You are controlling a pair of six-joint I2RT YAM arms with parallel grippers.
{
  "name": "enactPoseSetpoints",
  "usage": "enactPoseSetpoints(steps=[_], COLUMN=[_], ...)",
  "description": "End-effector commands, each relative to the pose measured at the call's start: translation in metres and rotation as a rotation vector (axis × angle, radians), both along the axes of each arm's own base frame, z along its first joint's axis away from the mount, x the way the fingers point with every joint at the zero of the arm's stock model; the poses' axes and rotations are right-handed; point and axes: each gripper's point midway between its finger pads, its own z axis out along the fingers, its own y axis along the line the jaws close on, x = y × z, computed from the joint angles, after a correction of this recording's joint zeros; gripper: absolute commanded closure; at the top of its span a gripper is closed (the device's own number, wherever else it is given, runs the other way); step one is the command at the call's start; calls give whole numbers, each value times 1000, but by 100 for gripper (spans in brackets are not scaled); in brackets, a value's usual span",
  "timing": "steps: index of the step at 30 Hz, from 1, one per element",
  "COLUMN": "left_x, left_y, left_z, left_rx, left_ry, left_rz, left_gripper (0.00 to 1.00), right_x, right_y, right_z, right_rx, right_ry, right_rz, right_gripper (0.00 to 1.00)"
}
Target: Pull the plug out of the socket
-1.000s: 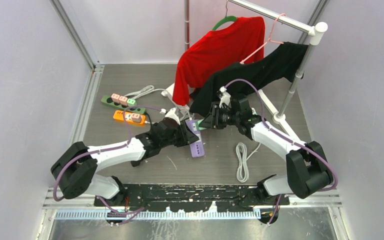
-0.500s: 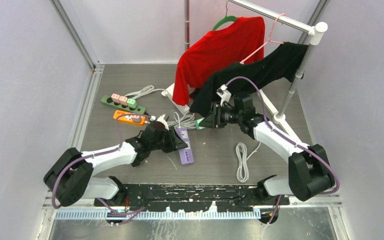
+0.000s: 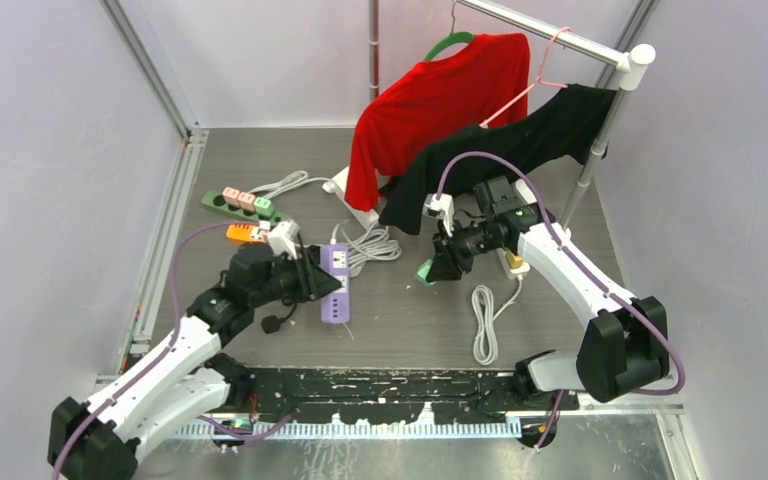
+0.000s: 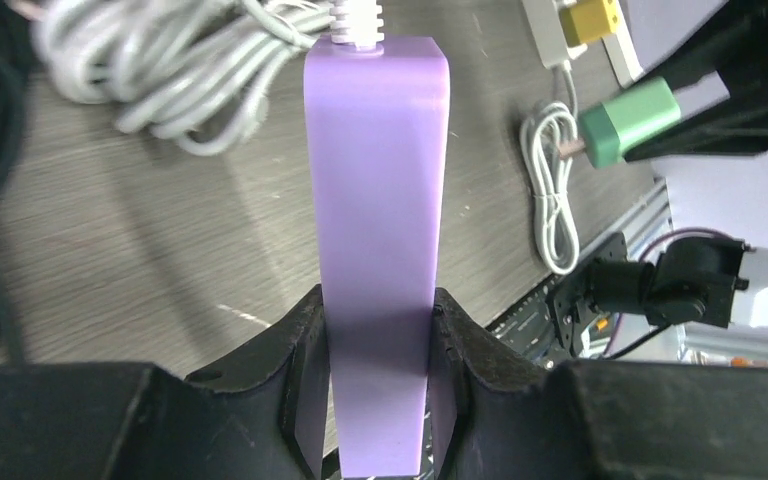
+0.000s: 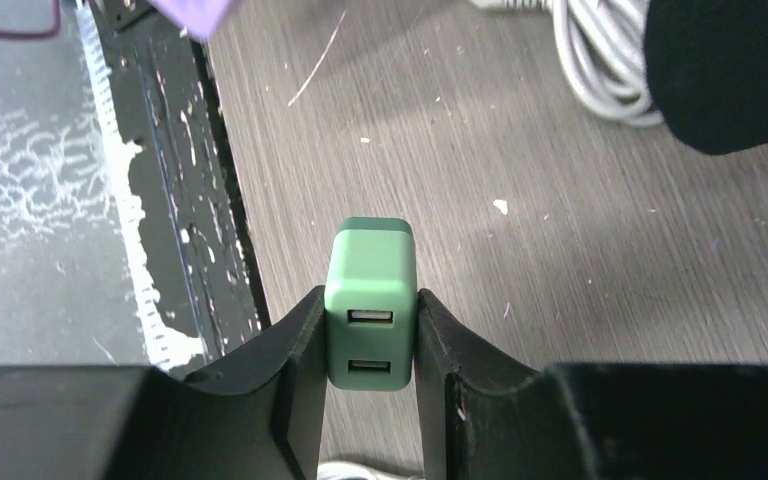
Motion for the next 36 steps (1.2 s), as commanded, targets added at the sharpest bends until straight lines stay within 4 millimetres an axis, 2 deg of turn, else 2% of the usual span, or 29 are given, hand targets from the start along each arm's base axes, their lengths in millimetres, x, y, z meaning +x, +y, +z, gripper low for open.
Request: enactPoseSetpoints(steps=[1,7,11,14,17,20,25,28,32,36], left_x=[14,34,37,38,40,48,65,73,75,74], left_y=[21,28,30,37,46,60,82,103,130,157], left_z=[58,142,192,221,240,249,251,253,255,246], left_rx=[-34,-164,-218,-224,-200,-181,-150,-86,-8,43], left_ry=[-149,-228,-291,-341,-379,-390,-391,-399,-411,-405], left_rz=[-18,-70,-103,-97,-72,-18,89,185,321,469], left_gripper=[100,100,100,100,100,100,100,100,100,100], right_x=[-10,-11,-12,-12,-12,-12,-13,-12,-13,-14], right_y=[-7,-7,-7,-7,-8,-8,-8,-8,-8,-7], right_z=[4,3,1,1,0,0,-1,0,0,1], right_rx=[-7,4,5,4,2,1,-3,-3,1,8], right_ry=[-62,-47,-45,-46,-43,-45,-44,-46,-40,-31], right_rz=[88,89,92,93,94,98,100,100,103,107], right_gripper=[98,98,99,99,99,99,99,99,99,99])
